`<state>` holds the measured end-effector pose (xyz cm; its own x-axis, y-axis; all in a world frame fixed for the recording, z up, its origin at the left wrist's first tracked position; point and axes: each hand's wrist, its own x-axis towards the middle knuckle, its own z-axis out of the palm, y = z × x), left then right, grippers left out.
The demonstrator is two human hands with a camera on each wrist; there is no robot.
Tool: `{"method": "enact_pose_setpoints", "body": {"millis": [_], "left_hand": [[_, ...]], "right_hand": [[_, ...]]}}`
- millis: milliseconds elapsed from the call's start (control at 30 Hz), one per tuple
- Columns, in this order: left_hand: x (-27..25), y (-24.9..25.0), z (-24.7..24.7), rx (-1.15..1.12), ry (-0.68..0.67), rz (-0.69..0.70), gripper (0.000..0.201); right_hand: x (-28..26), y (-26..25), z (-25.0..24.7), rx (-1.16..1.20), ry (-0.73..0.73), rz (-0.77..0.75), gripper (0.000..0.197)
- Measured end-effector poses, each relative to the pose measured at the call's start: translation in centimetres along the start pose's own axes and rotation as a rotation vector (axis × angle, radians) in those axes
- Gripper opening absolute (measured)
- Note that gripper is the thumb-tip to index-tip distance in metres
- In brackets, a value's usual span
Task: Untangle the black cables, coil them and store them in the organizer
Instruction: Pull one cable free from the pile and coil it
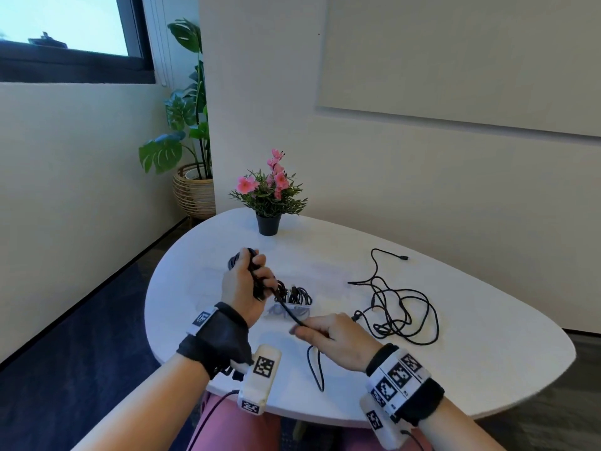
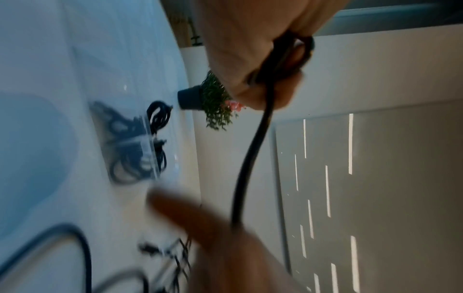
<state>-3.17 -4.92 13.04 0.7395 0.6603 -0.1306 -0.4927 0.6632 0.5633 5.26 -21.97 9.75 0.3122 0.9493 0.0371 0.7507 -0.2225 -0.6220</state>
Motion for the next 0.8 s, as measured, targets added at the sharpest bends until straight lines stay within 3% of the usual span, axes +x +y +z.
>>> {"method": "enact_pose_setpoints", "body": {"millis": [67,133,267,333,400,467,533,667,800], "left_hand": [[0.8,1.1,-0.6,0.260,0.107,0.131,0.028],[1.1,1.6,-1.1,0.644,0.113,0.219,0.031],[-0.4,-0.5,-0.9,1.474,-0.208,0.388,0.047],[-1.5,-1.1,-0.4,1.670,-0.352,0.440,0.067],[-2.1,-1.3,-0.3,1.655,-0.513,0.319,0.070],[-2.6,-1.8,-0.6,1.563,-0.690,0.161,0.051],[-2.8,-2.2,-1.0,1.525,-0.759,0.122,0.047],[-3.4,-2.5,-0.9,1.080,-0.722,0.038,0.035],[-3.3,-3.4,-1.0,0.737,-0.455,0.085,0.039]], "right_hand": [[-0.5,-0.5,-1.5,-0.022,0.019,-0.049,0.036],[-0.6,-0.8,-3.1,0.044,0.134,-0.101,0.020],[0.4,-1.2,-5.0,-0.019,0.331,-0.224,0.016],[0.7,-1.2,-5.1,-0.061,0.405,-0.240,0.018],[0.8,-1.0,-5.3,-0.094,0.447,-0.228,0.023],[0.8,-0.7,-5.2,-0.062,0.448,-0.219,0.020],[0.8,-0.8,-5.2,0.093,0.443,-0.203,0.012],[1.2,-0.8,-4.8,0.401,0.475,-0.088,0.007],[2.0,-0.4,-2.6,0.441,0.461,-0.043,0.024]]}}
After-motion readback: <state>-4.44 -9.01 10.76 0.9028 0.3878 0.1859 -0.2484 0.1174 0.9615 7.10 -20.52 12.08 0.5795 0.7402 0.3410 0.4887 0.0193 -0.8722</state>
